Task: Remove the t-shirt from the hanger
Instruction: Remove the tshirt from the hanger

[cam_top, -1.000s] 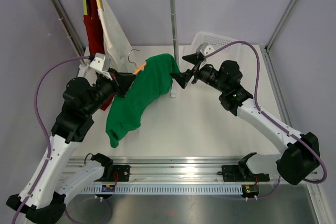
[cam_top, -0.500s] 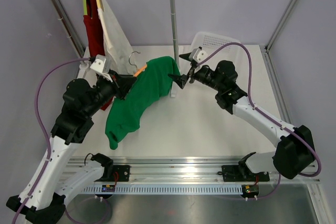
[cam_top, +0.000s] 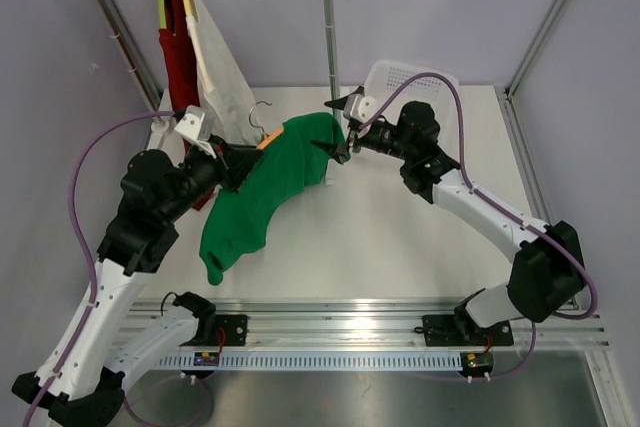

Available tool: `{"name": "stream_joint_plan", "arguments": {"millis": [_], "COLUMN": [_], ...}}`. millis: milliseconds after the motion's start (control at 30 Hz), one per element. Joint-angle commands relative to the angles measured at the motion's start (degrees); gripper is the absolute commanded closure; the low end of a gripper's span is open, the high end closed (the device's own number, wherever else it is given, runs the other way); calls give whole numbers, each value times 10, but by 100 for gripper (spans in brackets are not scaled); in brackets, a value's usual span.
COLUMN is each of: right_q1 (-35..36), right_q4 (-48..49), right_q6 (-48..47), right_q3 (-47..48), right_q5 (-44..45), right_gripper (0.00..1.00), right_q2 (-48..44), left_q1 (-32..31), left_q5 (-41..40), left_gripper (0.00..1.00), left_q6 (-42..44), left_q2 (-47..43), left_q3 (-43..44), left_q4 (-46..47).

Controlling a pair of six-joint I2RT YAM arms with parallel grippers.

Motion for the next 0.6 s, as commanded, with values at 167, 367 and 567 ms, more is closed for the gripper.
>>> {"name": "stream_joint_plan", "arguments": {"millis": [167, 367, 567], "right_q1": [4, 5, 7], "right_q4": [-47, -199, -356], "right_q6": [-61, -119, -187], "right_q3": [103, 176, 248], "right_q5": [-73, -154, -220], "right_gripper": [10, 12, 16], "right_q2": [39, 64, 86], "left_q1": [-4, -7, -8], "left_q5": [22, 33, 47], "left_gripper": [100, 100, 100], "left_q6": [-2, 6, 10], "left_q2": [-4, 2, 8], "left_q3": [19, 23, 27], "left_q4": [31, 24, 23]}}
